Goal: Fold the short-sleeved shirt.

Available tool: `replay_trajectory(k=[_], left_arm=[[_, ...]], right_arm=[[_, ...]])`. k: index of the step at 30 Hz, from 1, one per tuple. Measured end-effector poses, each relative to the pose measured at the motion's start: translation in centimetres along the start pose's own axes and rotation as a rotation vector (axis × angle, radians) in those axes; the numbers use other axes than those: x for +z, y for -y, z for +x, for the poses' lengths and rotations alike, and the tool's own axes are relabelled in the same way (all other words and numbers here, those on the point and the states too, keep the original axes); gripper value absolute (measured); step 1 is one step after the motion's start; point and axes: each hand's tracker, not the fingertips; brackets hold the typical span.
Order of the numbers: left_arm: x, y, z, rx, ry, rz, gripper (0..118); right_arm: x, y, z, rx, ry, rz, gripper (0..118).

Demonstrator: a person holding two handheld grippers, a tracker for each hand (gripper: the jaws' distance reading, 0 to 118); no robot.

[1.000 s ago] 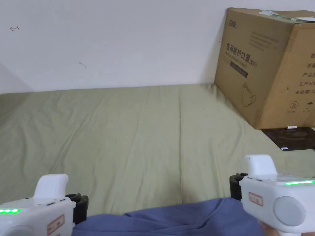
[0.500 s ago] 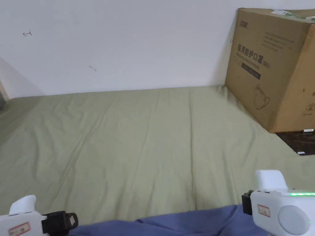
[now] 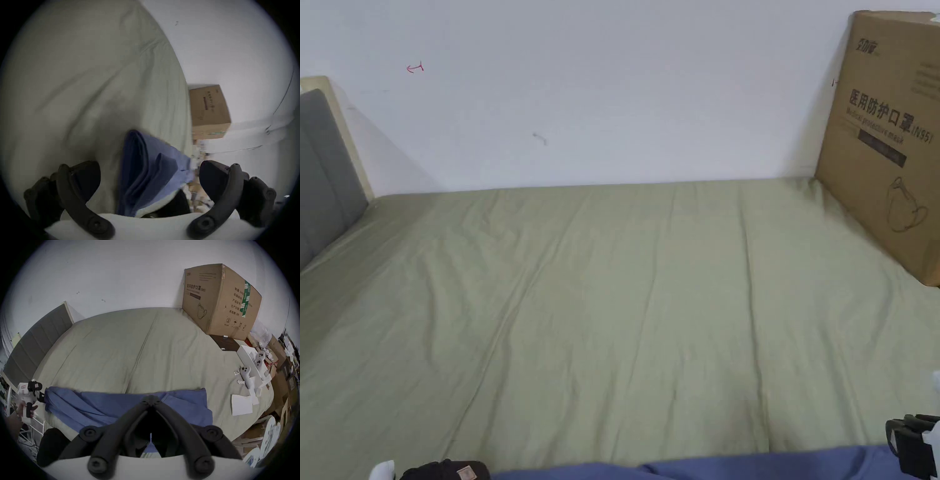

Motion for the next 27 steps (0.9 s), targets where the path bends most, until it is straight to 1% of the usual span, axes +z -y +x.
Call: replay_trajectory(k=[2,4,5,6,7,8,9,10,11,12,14,16,18,20,21,24,25,26,27], left_arm=[[-1.1,-0.3,-0.5,0.036,0.161,-0.038,118],[-2.3,-1.4,-1.8,0.086,0.223,-0.082,118],[-2.8,-1.5,-2.2,0.088,0.226,-0.076,112],[-2.8,-1.6,-2.4,0.07,0.204,-0.07,100],[-2.7,-1.6,-2.4,0.033,0.177,-0.055,91],[-3.0,-1.8,-2.9,-0.008,0.071,-0.031,91],[-3.5,-1.6,-3.2,-0.04,-0.051,-0.024,48],[-4.1,-1.2,-4.2,-0.061,-0.11,-0.039,9],[-3.1,-1.1,-3.6,-0.037,0.058,0.023,9],[-3.1,-1.0,-3.6,-0.045,-0.011,-0.002,9],[-3.2,-0.4,-2.2,-0.117,-0.087,0.023,8],[-2.9,0.2,0.3,-0.207,-0.177,0.043,8],[-1.6,0.6,2.4,-0.268,-0.253,0.062,8],[0.1,1.0,4.6,-0.376,-0.304,0.11,8],[0.9,1.2,5.9,-0.454,-0.394,0.137,8],[2.1,2.7,9.4,-0.663,-0.807,0.21,8],[2.1,3.1,10.0,-0.731,-0.902,0.217,8],[2.1,3.4,10.7,-0.781,-0.933,0.206,8],[1.8,3.8,11.3,-0.758,-0.851,0.18,8]], right_arm=[[0.1,0.1,-0.1,0.009,0.006,-0.013,0],[-0.2,-0.1,-0.3,0.008,0.005,-0.025,0],[0.0,0.1,-0.3,0.003,0.001,-0.032,0],[-0.1,0.1,-0.3,-0.004,-0.005,-0.038,0],[-0.2,0.1,-0.4,-0.01,-0.011,-0.042,0],[-0.4,0.0,-0.6,-0.014,-0.015,-0.045,0],[-0.3,0.1,-0.5,-0.016,-0.017,-0.046,0],[-0.4,0.1,-0.7,-0.016,-0.021,-0.05,0],[-0.6,0.0,-0.9,-0.014,-0.022,-0.054,0],[-0.8,-0.2,-1.1,-0.009,-0.022,-0.058,0],[-0.5,-0.2,-1.6,-0.003,-0.026,-0.058,0],[-0.6,-0.6,-1.8,-0.004,-0.043,-0.052,0],[-0.3,-0.7,-1.8,-0.008,-0.052,-0.039,0],[-0.4,-1.0,-1.8,-0.01,-0.065,-0.033,0],[-0.3,-0.9,-1.6,-0.01,-0.069,-0.03,0],[-0.1,-0.9,-1.5,-0.004,-0.075,-0.021,0],[-0.3,-0.7,-1.0,-0.003,-0.078,-0.019,0],[-0.3,-0.7,-0.9,-0.002,-0.08,-0.014,0],[-0.2,-0.7,-0.8,-0.003,-0.085,-0.011,0]])
